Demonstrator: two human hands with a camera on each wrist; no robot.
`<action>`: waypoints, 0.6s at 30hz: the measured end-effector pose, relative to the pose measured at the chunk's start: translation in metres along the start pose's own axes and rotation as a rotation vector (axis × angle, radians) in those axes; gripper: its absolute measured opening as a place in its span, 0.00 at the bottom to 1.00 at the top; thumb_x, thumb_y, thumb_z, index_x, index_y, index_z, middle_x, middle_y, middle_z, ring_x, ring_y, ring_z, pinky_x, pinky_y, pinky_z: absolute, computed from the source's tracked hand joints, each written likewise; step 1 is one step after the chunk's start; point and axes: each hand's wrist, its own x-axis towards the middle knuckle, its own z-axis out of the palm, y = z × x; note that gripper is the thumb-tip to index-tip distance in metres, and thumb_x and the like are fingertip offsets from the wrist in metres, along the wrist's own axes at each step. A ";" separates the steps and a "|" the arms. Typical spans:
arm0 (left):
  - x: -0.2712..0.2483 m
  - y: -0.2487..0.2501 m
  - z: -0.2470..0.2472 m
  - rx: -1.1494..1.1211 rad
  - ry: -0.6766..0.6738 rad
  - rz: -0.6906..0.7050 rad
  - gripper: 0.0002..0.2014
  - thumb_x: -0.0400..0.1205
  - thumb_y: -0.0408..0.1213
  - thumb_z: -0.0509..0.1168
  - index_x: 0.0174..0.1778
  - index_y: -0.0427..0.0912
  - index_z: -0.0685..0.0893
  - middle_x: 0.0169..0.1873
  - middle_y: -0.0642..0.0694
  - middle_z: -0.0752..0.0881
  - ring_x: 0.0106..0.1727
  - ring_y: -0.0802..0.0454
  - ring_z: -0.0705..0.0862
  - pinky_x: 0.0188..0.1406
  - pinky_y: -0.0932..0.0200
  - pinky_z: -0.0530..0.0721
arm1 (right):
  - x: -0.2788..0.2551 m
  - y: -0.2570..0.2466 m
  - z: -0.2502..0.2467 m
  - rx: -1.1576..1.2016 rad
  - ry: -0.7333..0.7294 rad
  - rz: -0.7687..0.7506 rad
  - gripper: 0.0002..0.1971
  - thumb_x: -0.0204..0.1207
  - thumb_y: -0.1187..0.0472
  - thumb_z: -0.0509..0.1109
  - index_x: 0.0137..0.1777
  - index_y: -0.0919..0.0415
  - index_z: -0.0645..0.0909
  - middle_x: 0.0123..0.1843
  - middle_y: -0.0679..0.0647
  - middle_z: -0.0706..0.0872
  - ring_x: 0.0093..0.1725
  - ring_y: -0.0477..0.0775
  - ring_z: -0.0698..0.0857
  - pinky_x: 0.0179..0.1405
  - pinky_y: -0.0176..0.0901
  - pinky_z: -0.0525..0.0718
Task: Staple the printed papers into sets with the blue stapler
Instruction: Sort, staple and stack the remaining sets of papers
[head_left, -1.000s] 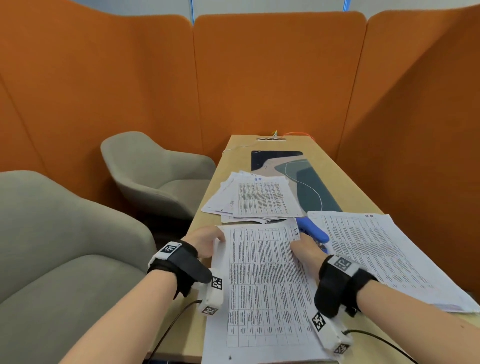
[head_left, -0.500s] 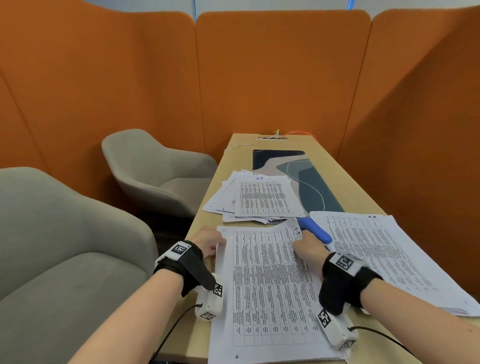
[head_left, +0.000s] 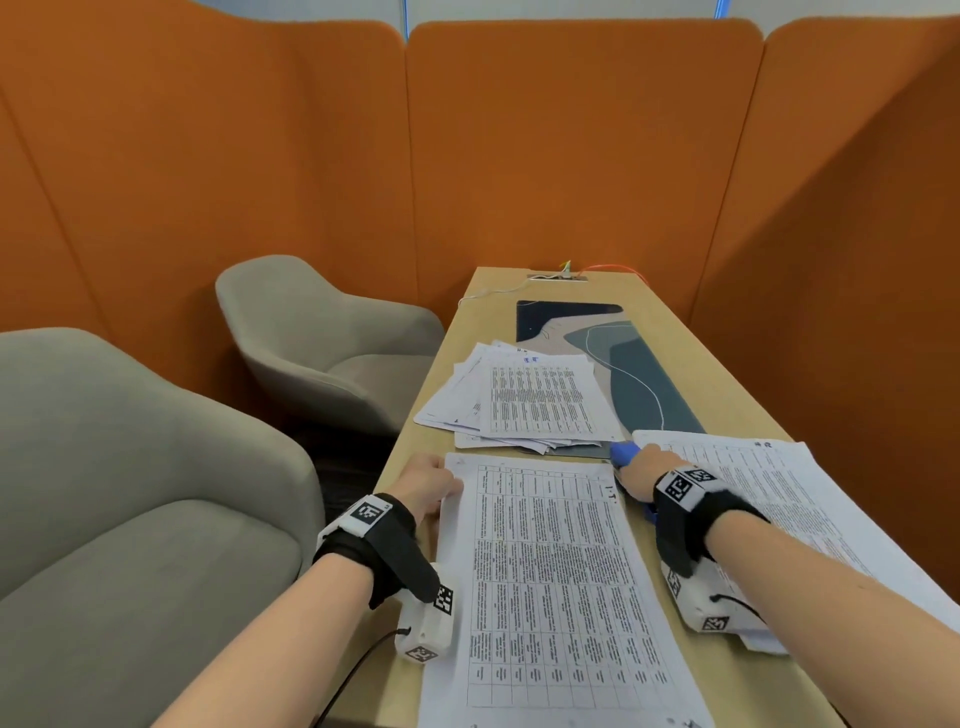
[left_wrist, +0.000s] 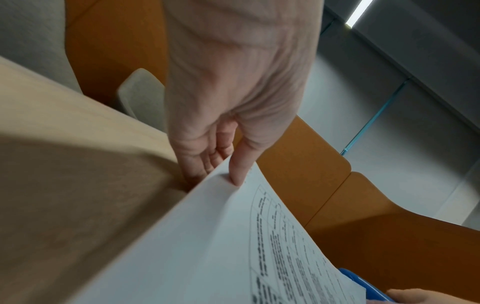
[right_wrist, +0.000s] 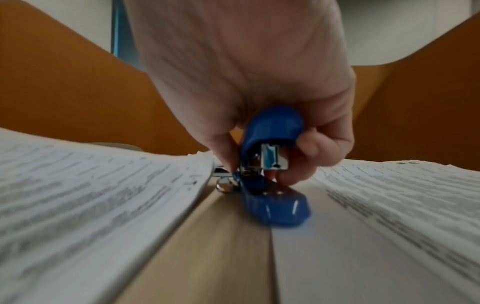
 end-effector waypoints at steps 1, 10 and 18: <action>-0.002 0.000 -0.001 0.005 0.009 0.012 0.12 0.79 0.23 0.63 0.58 0.31 0.82 0.58 0.37 0.86 0.60 0.41 0.83 0.59 0.50 0.81 | 0.001 -0.001 -0.003 0.030 -0.005 0.027 0.11 0.83 0.60 0.54 0.61 0.61 0.72 0.52 0.59 0.79 0.49 0.59 0.80 0.47 0.46 0.78; -0.011 0.008 0.001 0.095 0.135 0.160 0.06 0.78 0.29 0.68 0.44 0.42 0.77 0.39 0.46 0.77 0.44 0.48 0.76 0.34 0.61 0.71 | -0.001 -0.040 -0.080 1.252 0.382 -0.028 0.21 0.72 0.50 0.71 0.60 0.63 0.76 0.52 0.60 0.87 0.47 0.59 0.87 0.48 0.55 0.87; -0.022 0.014 0.003 0.046 0.154 0.240 0.08 0.75 0.27 0.69 0.43 0.41 0.77 0.37 0.45 0.76 0.41 0.49 0.74 0.38 0.59 0.72 | -0.016 -0.119 -0.061 1.232 0.139 -0.127 0.14 0.71 0.58 0.77 0.38 0.59 0.72 0.48 0.62 0.86 0.50 0.62 0.88 0.47 0.57 0.89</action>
